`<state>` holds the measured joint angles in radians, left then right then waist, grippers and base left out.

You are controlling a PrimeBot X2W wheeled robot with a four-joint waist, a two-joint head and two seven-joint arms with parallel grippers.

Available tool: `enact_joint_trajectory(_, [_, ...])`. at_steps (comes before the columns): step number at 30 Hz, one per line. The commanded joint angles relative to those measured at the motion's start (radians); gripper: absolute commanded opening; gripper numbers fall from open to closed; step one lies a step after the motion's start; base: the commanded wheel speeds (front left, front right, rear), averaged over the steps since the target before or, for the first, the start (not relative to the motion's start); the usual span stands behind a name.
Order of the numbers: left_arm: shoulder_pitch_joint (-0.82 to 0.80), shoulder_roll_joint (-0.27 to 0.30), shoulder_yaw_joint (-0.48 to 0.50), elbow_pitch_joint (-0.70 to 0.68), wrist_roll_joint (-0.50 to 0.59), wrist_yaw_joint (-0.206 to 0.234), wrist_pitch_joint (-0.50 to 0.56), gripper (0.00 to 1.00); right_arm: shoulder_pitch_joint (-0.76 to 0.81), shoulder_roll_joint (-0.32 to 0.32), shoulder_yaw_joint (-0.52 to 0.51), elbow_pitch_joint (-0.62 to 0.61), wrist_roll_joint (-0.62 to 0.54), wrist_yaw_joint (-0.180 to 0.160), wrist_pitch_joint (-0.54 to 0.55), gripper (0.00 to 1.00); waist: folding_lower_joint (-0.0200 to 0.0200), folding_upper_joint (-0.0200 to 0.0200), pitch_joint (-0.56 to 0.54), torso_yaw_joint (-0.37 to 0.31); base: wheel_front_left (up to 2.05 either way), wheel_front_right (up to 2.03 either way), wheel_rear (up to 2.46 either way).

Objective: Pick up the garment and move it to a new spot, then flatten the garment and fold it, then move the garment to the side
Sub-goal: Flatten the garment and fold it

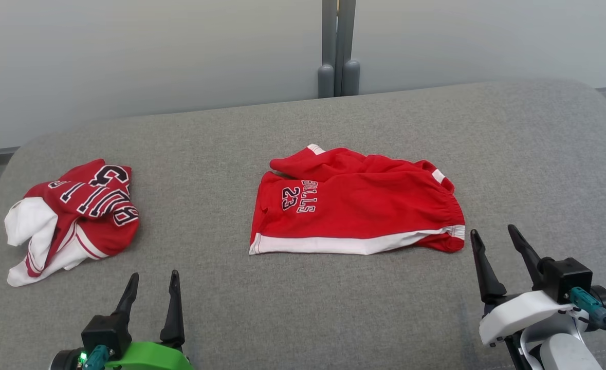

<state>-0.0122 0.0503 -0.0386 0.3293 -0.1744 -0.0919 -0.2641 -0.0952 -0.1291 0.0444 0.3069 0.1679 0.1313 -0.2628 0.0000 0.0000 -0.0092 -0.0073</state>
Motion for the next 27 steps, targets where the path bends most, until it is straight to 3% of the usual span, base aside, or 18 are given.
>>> enact_joint_trajectory(1, [0.017, 0.001, 0.001, -0.006, 0.011, 0.007, 0.000, 1.00, 0.015, 0.005, -0.015, -0.009, -0.008, -0.001, -0.003, 1.00, 0.0000, 0.0000, -0.007, -0.001, 0.00, 0.00, 0.00])
enact_joint_trajectory(20, [0.054, 0.001, -0.013, -0.022, -0.002, -0.004, 0.000, 1.00, 0.064, 0.038, -0.075, -0.017, -0.044, -0.001, -0.003, 1.00, 0.0000, 0.0000, -0.021, -0.014, 0.00, 0.00, 0.00])
enact_joint_trajectory(27, [0.001, 0.001, -0.063, -0.004, -0.024, -0.022, 0.000, 1.00, 0.037, 0.027, -0.070, -0.006, -0.037, -0.001, -0.003, 1.00, 0.0000, 0.0000, 0.031, -0.017, 0.00, 0.00, 0.00])
